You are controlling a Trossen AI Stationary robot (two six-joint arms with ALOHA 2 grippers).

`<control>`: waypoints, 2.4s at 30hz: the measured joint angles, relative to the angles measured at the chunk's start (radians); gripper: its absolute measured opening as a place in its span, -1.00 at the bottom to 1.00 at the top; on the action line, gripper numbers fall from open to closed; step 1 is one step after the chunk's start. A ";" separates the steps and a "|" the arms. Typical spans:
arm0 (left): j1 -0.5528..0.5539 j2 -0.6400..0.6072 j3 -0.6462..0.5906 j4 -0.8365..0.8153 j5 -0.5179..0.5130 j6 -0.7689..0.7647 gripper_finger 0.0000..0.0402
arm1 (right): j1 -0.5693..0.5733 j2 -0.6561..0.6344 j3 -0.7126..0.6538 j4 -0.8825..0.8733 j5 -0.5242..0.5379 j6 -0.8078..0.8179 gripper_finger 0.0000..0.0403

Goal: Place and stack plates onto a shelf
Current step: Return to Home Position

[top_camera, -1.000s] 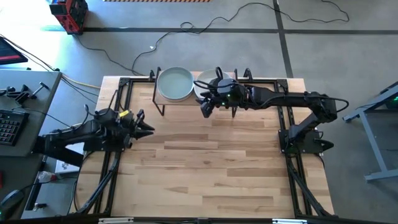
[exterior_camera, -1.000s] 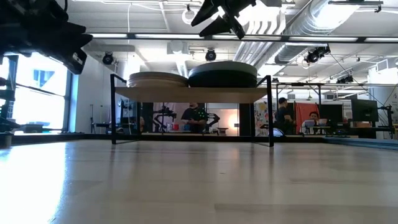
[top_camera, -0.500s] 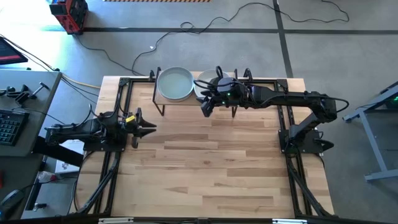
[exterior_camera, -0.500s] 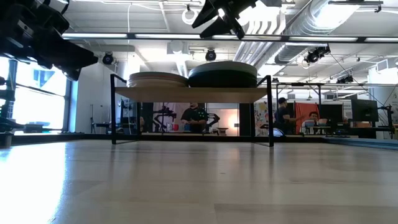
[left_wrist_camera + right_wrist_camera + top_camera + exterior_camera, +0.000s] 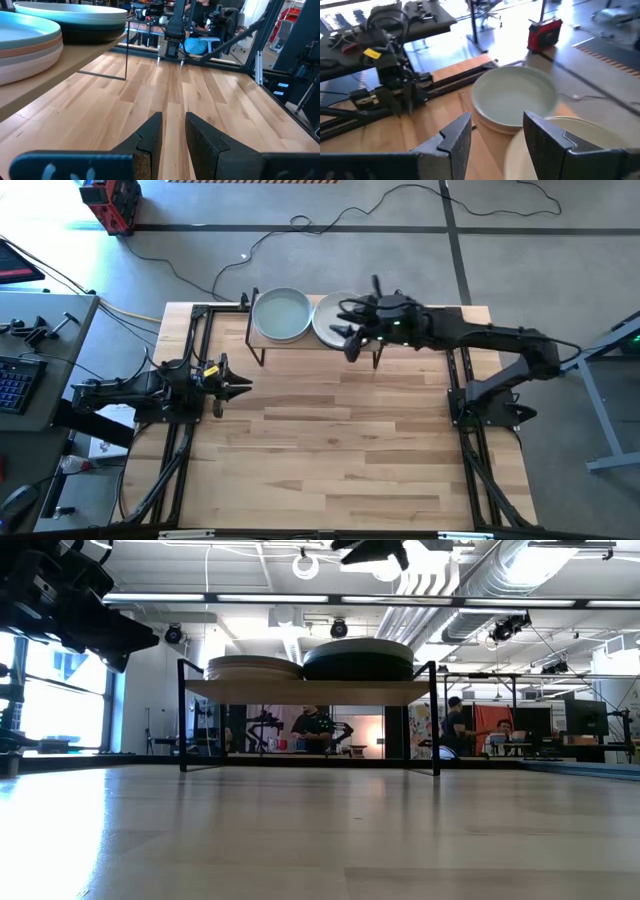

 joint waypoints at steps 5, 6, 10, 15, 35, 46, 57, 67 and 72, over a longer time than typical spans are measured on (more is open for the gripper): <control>0.000 0.000 0.000 0.000 0.000 0.000 -0.64 | 0.000 -0.122 0.000 -0.160 0.067 -0.014 -0.21; 0.000 0.000 0.000 0.000 0.000 0.000 -0.64 | 0.000 -0.148 0.000 -0.199 0.085 -0.015 -0.21; 0.000 0.000 0.000 0.000 0.000 0.000 -0.64 | 0.001 -0.239 0.000 -0.309 0.117 -0.018 -0.21; 0.000 0.000 0.000 0.000 0.000 0.000 -0.64 | 0.001 -0.358 -0.090 -0.307 0.099 -0.048 -0.21; 0.000 0.000 0.000 0.000 0.001 0.000 -0.64 | 0.001 -1.118 -0.862 0.012 -0.122 0.021 -0.21; 0.001 0.000 0.000 0.000 0.001 0.000 -0.64 | 0.001 -1.282 -1.052 0.077 -0.254 0.012 -0.21; 0.001 0.000 0.001 0.000 0.001 0.000 -0.64 | 0.001 -1.294 -1.250 0.238 -0.271 0.079 -0.21; 0.001 0.000 0.001 0.000 0.001 0.000 -0.64 | 0.001 -1.293 -1.359 0.382 -0.322 0.146 -0.21; 0.001 0.000 0.001 0.000 0.001 0.000 -0.64 | 0.001 -1.293 -1.359 0.318 -0.331 0.154 -0.21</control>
